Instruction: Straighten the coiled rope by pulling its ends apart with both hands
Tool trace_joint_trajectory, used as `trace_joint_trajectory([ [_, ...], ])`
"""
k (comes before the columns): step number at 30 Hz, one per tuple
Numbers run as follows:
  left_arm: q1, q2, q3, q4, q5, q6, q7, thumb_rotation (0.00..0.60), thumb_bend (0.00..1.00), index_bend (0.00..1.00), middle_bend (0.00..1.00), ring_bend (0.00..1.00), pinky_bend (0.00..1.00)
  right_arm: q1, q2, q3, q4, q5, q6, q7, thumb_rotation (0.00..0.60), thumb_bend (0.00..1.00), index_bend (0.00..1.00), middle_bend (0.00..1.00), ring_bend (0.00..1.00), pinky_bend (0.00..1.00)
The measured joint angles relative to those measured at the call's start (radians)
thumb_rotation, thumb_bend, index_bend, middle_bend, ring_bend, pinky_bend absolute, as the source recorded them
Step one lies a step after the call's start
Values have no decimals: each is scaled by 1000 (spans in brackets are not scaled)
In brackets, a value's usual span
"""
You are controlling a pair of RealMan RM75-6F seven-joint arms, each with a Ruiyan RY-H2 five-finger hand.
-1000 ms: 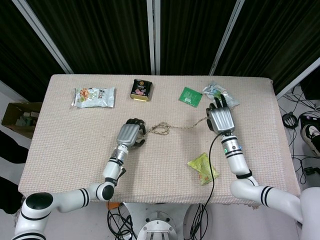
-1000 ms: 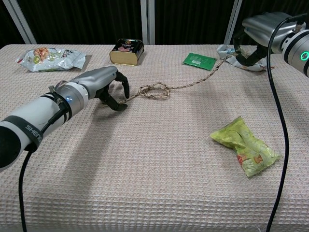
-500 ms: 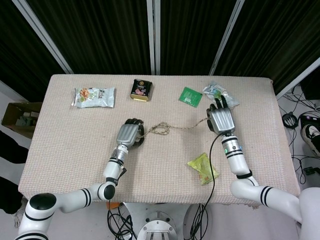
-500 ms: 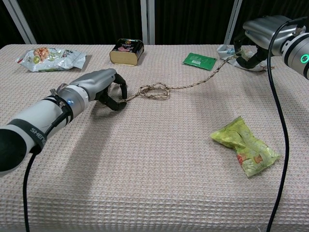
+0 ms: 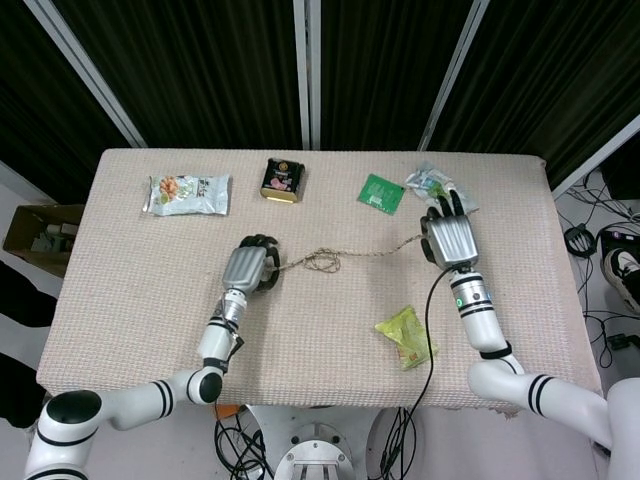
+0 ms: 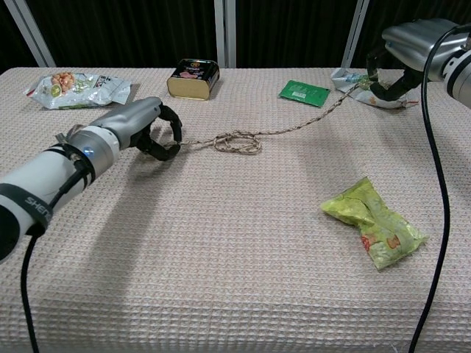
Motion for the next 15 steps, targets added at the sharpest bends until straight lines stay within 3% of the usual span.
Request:
trace_joint_trajectory([
  [9, 161, 213, 55, -125, 80, 95, -161, 600, 537, 619, 258, 118, 133, -93, 123, -7, -99, -3, 71, 56, 600, 573, 623, 335, 103, 83],
  [15, 241, 321, 77, -145, 87, 104, -246, 600, 545, 622, 259, 118, 132, -148, 164, -20, -131, 28, 74, 105, 600, 573, 623, 312, 103, 82],
])
